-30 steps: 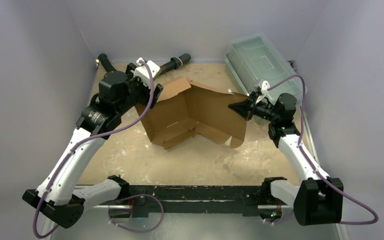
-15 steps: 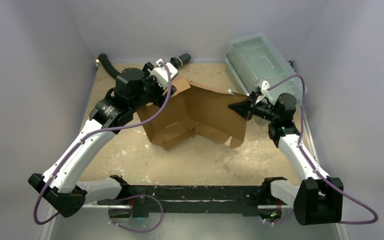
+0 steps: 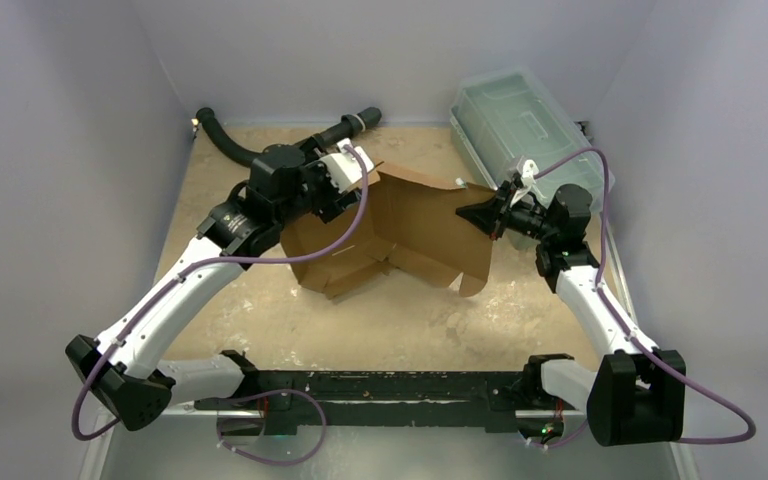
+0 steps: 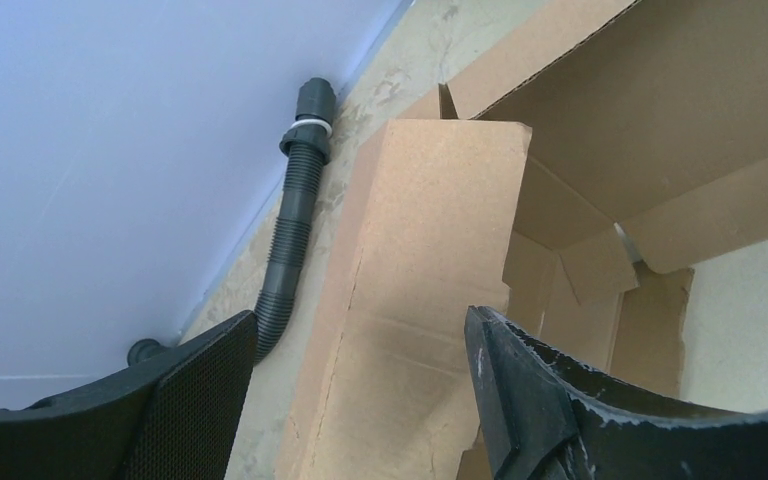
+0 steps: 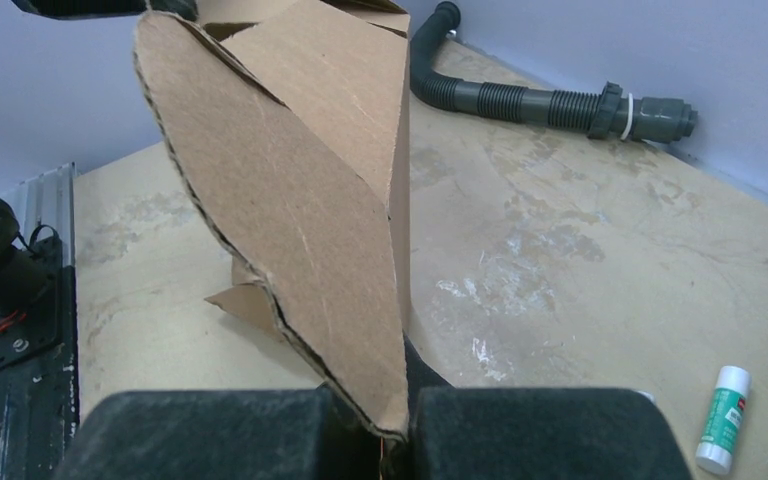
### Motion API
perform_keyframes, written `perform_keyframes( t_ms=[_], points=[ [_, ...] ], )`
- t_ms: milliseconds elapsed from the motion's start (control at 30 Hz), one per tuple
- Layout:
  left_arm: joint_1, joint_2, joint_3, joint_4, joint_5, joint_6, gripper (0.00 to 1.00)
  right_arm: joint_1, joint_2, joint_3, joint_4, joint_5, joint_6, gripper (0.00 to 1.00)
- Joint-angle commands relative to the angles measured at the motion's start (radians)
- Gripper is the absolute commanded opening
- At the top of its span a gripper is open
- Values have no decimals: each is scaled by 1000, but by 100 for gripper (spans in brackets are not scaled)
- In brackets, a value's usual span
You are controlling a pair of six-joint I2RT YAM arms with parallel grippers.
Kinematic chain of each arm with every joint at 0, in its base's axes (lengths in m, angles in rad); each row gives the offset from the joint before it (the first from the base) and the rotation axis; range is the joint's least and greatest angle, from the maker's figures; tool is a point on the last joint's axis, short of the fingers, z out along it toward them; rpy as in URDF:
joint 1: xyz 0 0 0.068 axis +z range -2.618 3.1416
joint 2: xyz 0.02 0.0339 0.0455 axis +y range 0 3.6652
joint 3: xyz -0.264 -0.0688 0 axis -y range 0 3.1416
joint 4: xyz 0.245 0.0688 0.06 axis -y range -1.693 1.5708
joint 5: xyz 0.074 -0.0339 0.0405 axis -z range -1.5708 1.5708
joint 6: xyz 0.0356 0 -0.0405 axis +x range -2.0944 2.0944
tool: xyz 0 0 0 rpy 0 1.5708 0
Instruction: Fold the paper box
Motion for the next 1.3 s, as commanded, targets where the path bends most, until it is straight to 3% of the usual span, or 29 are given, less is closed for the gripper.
perform_keyframes(
  t_ms=[0,767,1067,1267],
  points=[
    [-7,12,-24,62,-19,54,75,-3,-1,46,49,-29,13,0],
    [-46,-7,-161,291,-259,93,71,1,-20,22,142,-103,91,0],
    [-57,38,-208,436,-329,59,48,12,-28,24,140,-62,110,0],
    [-64,70,-230,525,-320,-9,43,13,-34,33,111,-20,88,0]
  ],
)
